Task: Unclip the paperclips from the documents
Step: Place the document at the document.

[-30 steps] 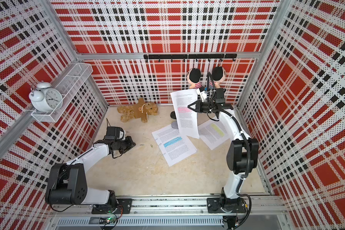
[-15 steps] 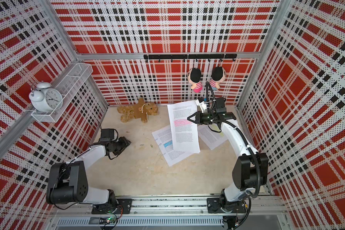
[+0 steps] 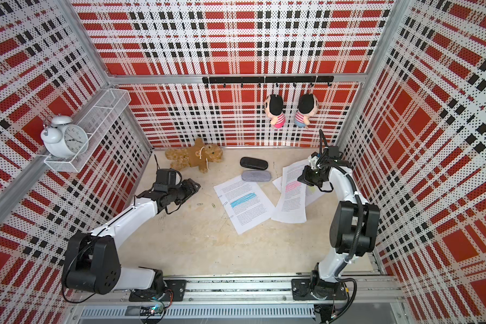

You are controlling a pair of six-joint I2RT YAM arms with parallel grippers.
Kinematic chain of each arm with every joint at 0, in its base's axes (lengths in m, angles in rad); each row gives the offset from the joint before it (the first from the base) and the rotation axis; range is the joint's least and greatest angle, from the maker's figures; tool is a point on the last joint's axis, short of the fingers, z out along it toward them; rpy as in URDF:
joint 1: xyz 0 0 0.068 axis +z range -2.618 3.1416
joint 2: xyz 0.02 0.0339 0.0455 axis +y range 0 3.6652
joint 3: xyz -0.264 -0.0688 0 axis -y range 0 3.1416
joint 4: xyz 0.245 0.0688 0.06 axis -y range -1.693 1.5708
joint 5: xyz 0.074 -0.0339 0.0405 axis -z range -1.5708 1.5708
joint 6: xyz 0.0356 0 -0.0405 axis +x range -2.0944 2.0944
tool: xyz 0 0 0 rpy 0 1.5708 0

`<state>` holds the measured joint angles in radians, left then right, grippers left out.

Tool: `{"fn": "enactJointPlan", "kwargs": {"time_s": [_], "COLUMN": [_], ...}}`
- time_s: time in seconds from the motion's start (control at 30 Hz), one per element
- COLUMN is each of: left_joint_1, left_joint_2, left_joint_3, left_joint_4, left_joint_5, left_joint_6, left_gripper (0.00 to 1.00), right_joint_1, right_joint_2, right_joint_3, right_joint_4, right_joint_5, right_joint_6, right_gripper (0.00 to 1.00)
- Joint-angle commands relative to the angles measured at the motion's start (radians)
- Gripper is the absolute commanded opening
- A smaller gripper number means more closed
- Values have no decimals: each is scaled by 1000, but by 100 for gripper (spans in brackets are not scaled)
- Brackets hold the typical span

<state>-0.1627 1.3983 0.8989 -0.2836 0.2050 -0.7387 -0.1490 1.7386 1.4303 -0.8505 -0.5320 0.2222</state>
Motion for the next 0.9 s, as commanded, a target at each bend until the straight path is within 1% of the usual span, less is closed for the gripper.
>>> {"fn": "enactJointPlan", "kwargs": {"time_s": [0.0,0.07,0.1,0.17,0.27,0.3,0.33,0.37,0.43,0.47,0.5,0.57,0.67,0.73,0.87], "left_joint_1": [-43,-75,-121,-159,-205,-217,-227,-236,-251,-257,-263,-268,-280,-288,-309], "left_joint_2": [26,45,53,74,109,123,134,149,176,187,200,218,241,258,301], "left_joint_3": [32,29,24,14,5,7,10,17,35,45,53,65,77,89,106], "left_joint_4": [31,41,58,94,146,159,166,171,172,172,172,172,179,182,183], "left_joint_5": [2,-1,0,10,22,23,24,28,31,33,35,37,42,45,34], "left_joint_6": [-25,-36,-51,-81,-126,-135,-140,-144,-144,-143,-144,-149,-161,-165,-183], "left_gripper": [66,67,68,68,68,68,68,68,68,69,69,69,70,70,70], "right_joint_1": [-31,-43,-51,-60,-61,-62,-62,-64,-65,-65,-65,-63,-39,17,207], "right_joint_2": [47,85,104,139,180,192,202,217,236,243,245,233,184,150,89], "right_joint_3": [41,73,96,139,209,227,243,260,283,295,304,308,279,255,182], "right_joint_4": [-74,-96,-108,-129,-159,-171,-180,-194,-210,-220,-225,-218,-176,-153,-71], "right_joint_5": [126,193,231,263,353,382,408,444,493,513,527,544,545,593,678], "right_joint_6": [-57,-72,-80,-99,-117,-122,-124,-124,-113,-106,-98,-82,-82,-91,-103], "right_gripper": [0,0,0,0,0,5,24,48,83,98,100,100,100,100,100]}}
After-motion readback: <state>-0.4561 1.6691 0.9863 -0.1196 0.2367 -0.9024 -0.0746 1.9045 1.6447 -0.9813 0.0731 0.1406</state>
